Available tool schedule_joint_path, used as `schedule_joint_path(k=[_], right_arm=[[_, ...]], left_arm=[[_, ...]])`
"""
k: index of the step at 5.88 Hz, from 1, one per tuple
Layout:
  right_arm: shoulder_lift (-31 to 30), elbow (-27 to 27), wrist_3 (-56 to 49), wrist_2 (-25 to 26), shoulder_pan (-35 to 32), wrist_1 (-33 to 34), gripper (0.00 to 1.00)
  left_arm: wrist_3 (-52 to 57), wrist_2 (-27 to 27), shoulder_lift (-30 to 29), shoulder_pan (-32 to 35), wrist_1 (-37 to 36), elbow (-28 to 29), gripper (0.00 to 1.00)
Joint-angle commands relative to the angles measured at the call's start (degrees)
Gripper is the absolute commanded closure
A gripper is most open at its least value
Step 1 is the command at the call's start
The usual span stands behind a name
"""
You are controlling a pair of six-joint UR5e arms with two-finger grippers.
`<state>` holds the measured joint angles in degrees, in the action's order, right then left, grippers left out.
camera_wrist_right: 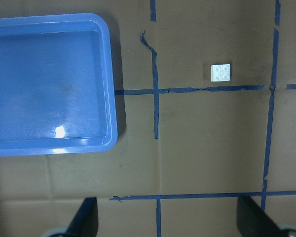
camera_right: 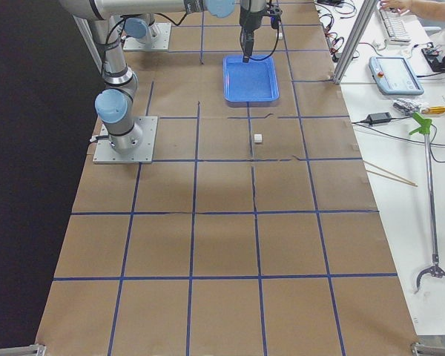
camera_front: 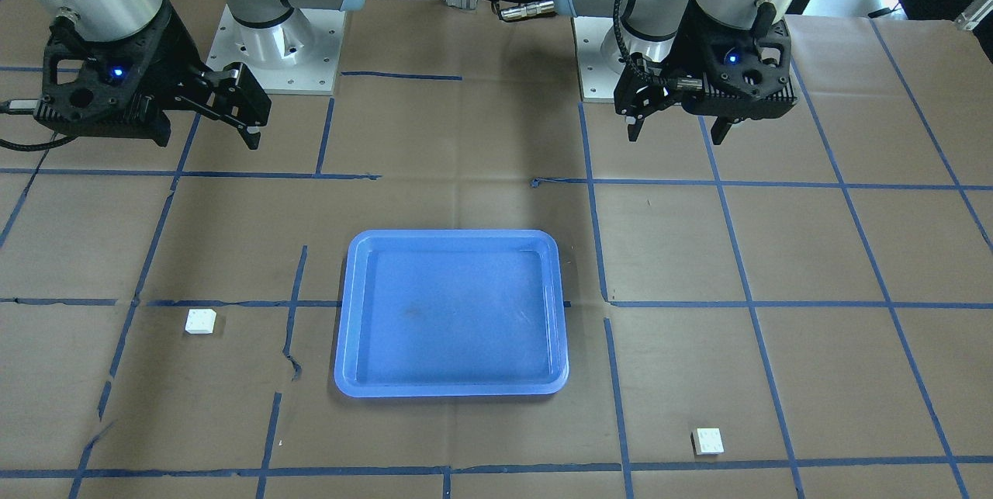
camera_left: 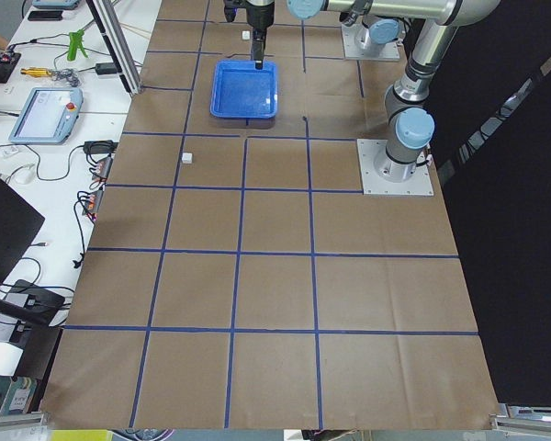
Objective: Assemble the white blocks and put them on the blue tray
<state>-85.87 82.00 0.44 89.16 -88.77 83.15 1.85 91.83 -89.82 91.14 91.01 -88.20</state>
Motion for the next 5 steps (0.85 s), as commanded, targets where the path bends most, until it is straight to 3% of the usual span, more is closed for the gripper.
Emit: schedule_joint_path(k=[1, 4, 5], right_arm=[[0.09, 0.00, -2.52, 0.05, 0.00, 0.08, 0.00], [-0.17, 0.00, -2.54, 0.23, -0.26, -0.18, 0.00], [-0.09, -0.09, -2.90, 0.23, -0.18, -0.18, 0.00]], left_arm=[[0.26, -0.15, -0.17, -0.35, 0.05, -0.39, 0.01], [0.79, 0.54, -1.66, -1.40, -0.38, -0.57, 0.01], [0.44, 0.11, -5.32, -3.76, -0.56, -1.10, 0.01]])
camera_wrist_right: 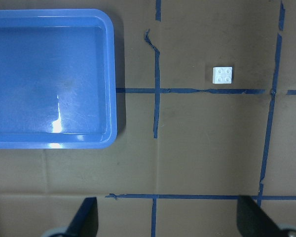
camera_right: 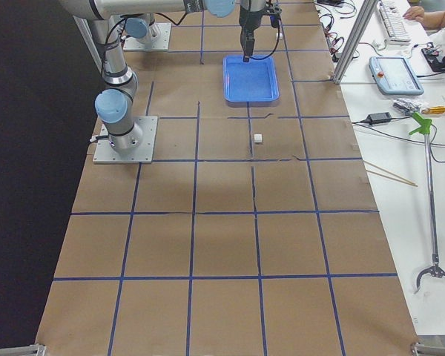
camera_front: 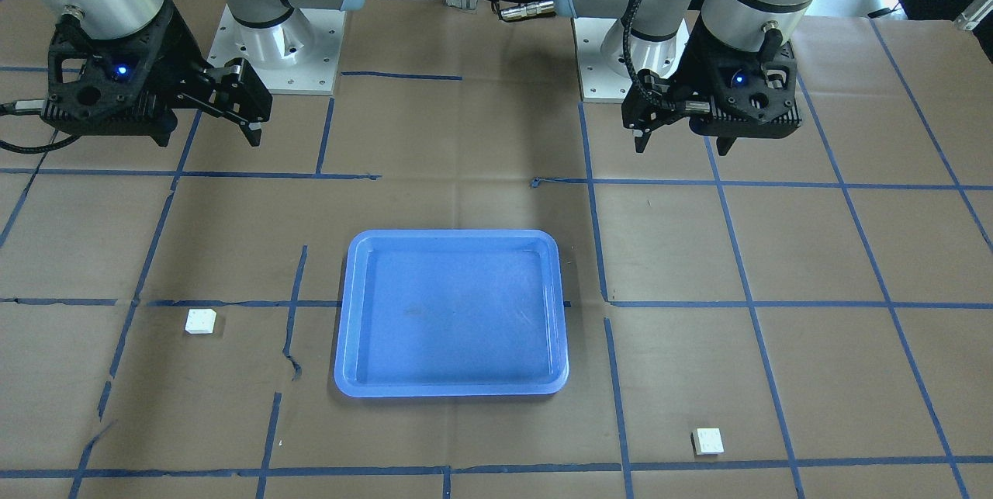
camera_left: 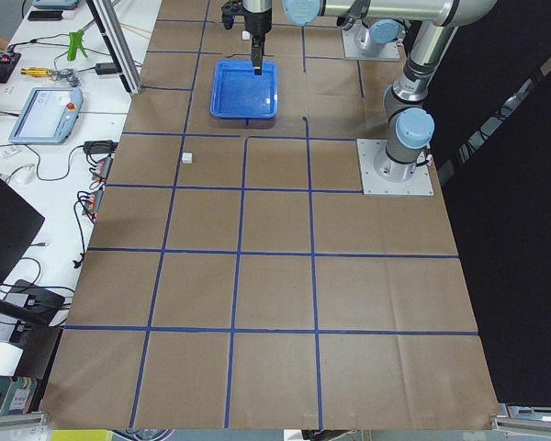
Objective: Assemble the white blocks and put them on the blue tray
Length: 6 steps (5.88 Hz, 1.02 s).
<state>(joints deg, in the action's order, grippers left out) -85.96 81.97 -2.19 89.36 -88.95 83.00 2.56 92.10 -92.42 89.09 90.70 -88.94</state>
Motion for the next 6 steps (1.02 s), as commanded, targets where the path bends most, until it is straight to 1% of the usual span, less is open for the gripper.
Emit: schedule_joint_path(k=[1, 2, 3, 4, 5, 6], right_arm=[[-0.08, -0.93, -10.72, -0.15, 0.18, 0.15, 0.00], [0.18, -0.42, -24.05, 0.28, 0.44, 0.15, 0.00], [0.88, -0.32, -36.19, -0.06, 1.23, 1.28, 0.00], [2.01, -0.24, -52.23, -0.24, 3.06, 3.29, 0.00], [3.68, -0.32, -67.19, -0.59, 5.69, 3.75, 0.00], [4.48, -0.24, -81.34, -0.94, 9.55, 3.75, 0.00]], left_arm=[[-0.10, -0.51, -6.86, -5.47, -4.44, -0.45, 0.01], [0.42, -0.43, -10.29, -6.11, -9.44, -1.32, 0.01], [4.52, 0.01, -14.94, -6.38, -17.24, -3.42, 0.01], [6.47, 0.01, -19.25, -6.47, -28.54, -6.40, 0.01], [7.36, 0.01, -22.60, -6.73, -36.48, -7.56, 0.02], [7.46, -0.51, -25.68, -9.52, -37.26, -7.31, 0.01]])
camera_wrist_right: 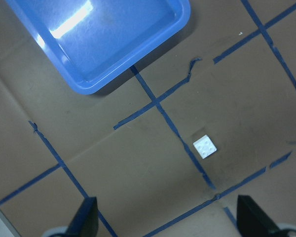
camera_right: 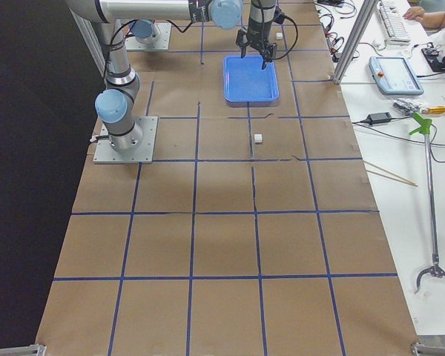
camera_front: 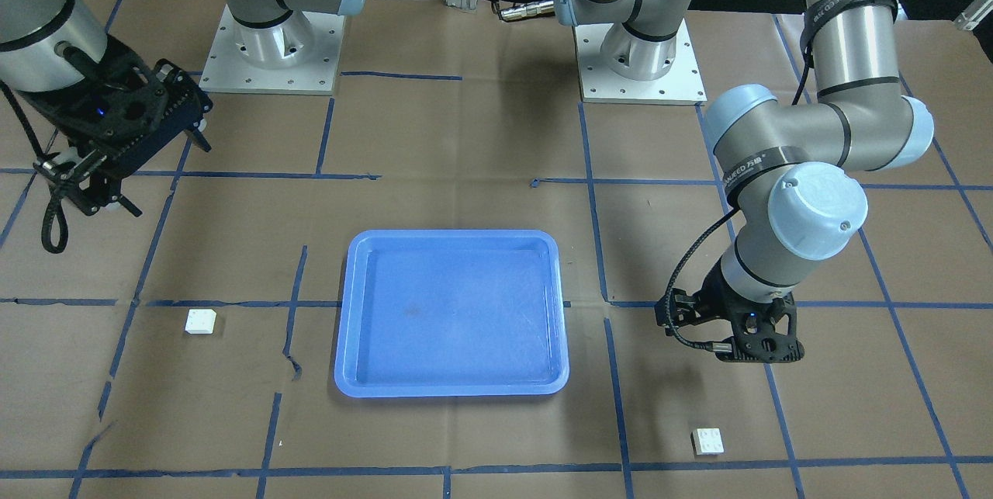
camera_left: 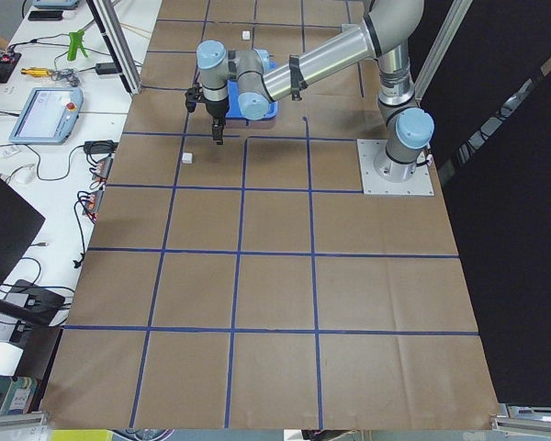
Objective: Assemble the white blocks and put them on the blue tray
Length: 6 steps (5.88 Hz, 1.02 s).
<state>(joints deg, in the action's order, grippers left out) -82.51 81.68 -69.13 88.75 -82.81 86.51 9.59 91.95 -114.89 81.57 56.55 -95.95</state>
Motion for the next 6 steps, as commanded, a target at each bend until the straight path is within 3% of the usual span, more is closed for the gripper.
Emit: schedule_joint_path(k=[1, 2, 5, 6], right_arm=[[2.69, -0.12, -28.03, -0.34, 6.93, 4.59, 0.00], [5.40, -0.56, -37.91, -0.86, 9.31, 6.80, 0.00], [12.86, 0.23, -46.13, -22.93, 14.95, 7.09, 0.00], [16.03, 0.66, -51.14, -25.97, 18.36, 6.83, 0.00]], left_arm=[[1.30, -0.28, -5.32, -2.55, -3.29, 1.54, 0.04], [1.40, -0.02, -7.78, -2.55, -3.03, 3.56, 0.04], [4.97, -2.46, -17.00, -1.50, -0.83, 16.47, 0.05], [5.00, -2.56, -17.99, -0.11, -0.57, 18.68, 0.05]])
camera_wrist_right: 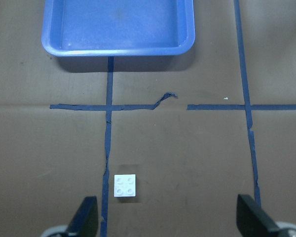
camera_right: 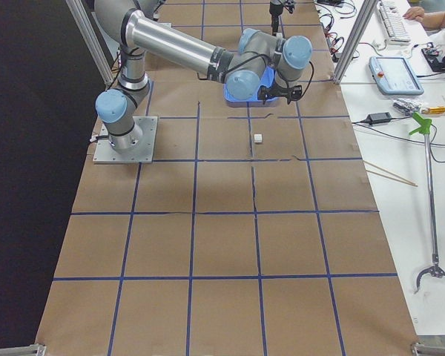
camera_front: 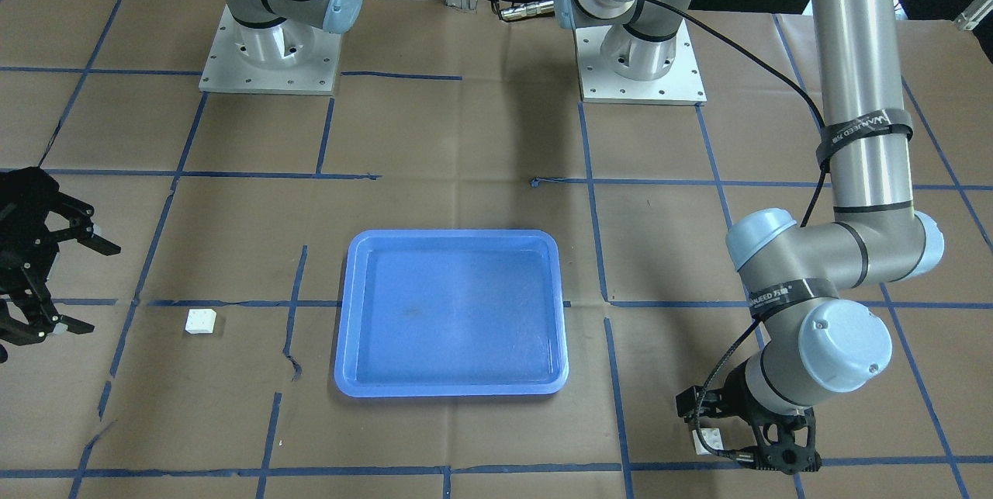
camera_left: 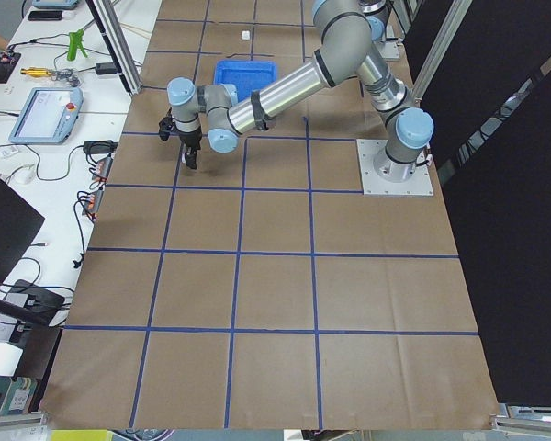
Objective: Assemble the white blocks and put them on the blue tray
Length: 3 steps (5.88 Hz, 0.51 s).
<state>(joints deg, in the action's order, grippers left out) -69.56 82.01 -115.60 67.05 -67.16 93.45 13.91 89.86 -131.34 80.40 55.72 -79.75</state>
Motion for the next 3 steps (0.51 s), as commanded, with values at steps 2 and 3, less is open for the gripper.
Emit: schedule_joint_path(k=[2, 3], right_arm=[[8.27, 6.46, -11.36, -14.26, 7.03, 0.23, 0.00], [9.78, 9.37, -16.44, -14.75, 7.04, 1.46, 0.00]], left_arm=[[4.00, -0.04, -2.08, 1.34, 0.27, 2.93, 0.33], [3.93, 0.14, -1.99, 1.34, 0.09, 2.76, 0.43]])
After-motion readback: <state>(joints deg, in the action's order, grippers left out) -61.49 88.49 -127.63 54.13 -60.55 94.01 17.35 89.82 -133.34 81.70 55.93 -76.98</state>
